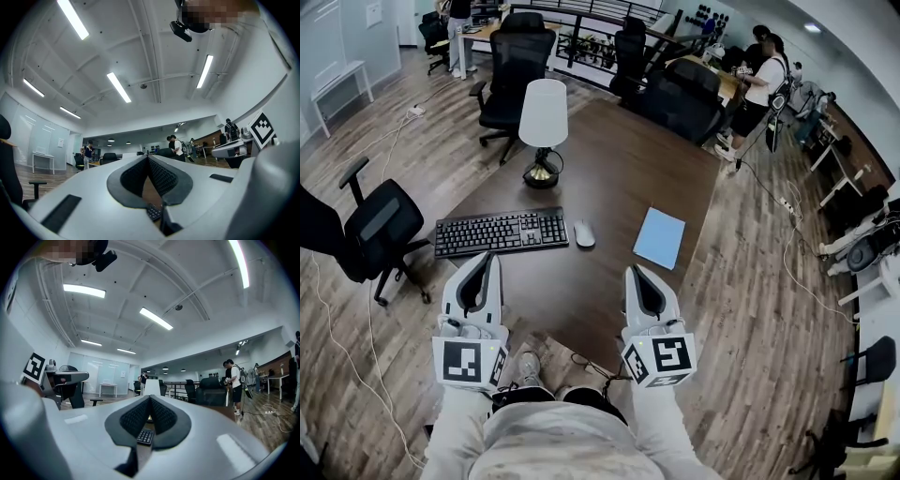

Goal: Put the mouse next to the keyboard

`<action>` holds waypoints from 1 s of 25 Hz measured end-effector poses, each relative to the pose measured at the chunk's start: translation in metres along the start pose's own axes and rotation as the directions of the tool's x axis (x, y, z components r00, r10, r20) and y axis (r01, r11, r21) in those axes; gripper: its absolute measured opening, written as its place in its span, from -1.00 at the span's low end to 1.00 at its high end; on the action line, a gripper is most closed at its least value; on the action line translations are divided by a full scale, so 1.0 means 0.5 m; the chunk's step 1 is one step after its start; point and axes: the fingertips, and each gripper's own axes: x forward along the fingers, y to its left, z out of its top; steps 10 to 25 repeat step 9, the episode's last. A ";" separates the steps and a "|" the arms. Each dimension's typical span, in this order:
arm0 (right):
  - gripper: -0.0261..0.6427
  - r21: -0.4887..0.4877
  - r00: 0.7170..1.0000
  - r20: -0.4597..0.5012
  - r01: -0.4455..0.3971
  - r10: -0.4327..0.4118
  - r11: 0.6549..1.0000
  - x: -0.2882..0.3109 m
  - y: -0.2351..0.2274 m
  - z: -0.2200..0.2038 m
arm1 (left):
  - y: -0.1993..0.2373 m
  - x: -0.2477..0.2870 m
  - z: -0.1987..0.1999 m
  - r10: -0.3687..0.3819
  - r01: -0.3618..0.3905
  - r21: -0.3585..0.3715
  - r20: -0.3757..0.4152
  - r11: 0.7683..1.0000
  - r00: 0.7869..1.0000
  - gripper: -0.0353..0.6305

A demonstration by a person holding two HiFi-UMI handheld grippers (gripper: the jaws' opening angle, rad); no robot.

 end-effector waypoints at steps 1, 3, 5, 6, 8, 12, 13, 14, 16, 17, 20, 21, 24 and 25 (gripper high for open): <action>-0.89 0.000 1.000 -0.001 0.000 0.000 1.000 0.000 -0.002 0.000 | -0.002 0.002 0.001 -0.001 0.001 0.001 0.000 1.000 1.000 -0.88; -0.89 0.001 1.000 -0.001 -0.001 0.001 1.000 0.000 -0.004 0.001 | -0.006 0.004 0.002 -0.003 0.003 0.002 -0.001 1.000 1.000 -0.88; -0.89 0.001 1.000 0.001 -0.002 0.002 1.000 0.000 -0.004 0.002 | -0.007 0.004 0.002 -0.004 0.004 0.002 -0.002 1.000 1.000 -0.88; -0.89 0.002 1.000 0.001 -0.002 0.002 1.000 0.000 -0.004 0.003 | -0.008 0.005 0.001 -0.004 0.004 0.002 -0.002 1.000 1.000 -0.88; -0.89 0.001 1.000 0.001 -0.002 0.002 1.000 0.002 -0.004 0.002 | -0.007 0.006 0.001 -0.005 0.005 0.003 -0.001 1.000 1.000 -0.88; -0.89 0.001 1.000 0.001 -0.001 0.001 1.000 0.003 -0.004 0.002 | -0.007 0.007 0.001 -0.006 0.006 0.004 -0.001 1.000 1.000 -0.88; -0.89 0.001 1.000 0.001 -0.001 0.001 1.000 0.003 -0.004 0.002 | -0.007 0.007 0.001 -0.006 0.006 0.004 -0.001 1.000 1.000 -0.88; -0.89 0.001 1.000 0.001 -0.001 0.001 1.000 0.003 -0.004 0.002 | -0.007 0.007 0.001 -0.006 0.006 0.004 -0.001 1.000 1.000 -0.88; -0.89 0.001 1.000 0.001 -0.001 0.001 1.000 0.003 -0.004 0.002 | -0.007 0.007 0.001 -0.006 0.006 0.004 -0.001 1.000 1.000 -0.88; -0.89 0.001 1.000 0.001 -0.001 0.001 1.000 0.003 -0.004 0.002 | -0.007 0.007 0.001 -0.006 0.006 0.004 -0.001 1.000 1.000 -0.88; -0.89 0.001 1.000 0.001 -0.001 0.001 1.000 0.003 -0.004 0.002 | -0.007 0.007 0.001 -0.006 0.006 0.004 -0.001 1.000 1.000 -0.88; -0.89 0.001 1.000 0.001 -0.001 0.001 1.000 0.003 -0.004 0.002 | -0.007 0.007 0.001 -0.006 0.006 0.004 -0.001 1.000 1.000 -0.88; -0.89 0.001 1.000 0.001 -0.001 0.001 1.000 0.003 -0.004 0.002 | -0.007 0.007 0.001 -0.006 0.006 0.004 -0.001 1.000 1.000 -0.88; -0.89 0.001 1.000 0.001 -0.001 0.001 1.000 0.003 -0.004 0.002 | -0.007 0.007 0.001 -0.006 0.006 0.004 -0.001 1.000 1.000 -0.88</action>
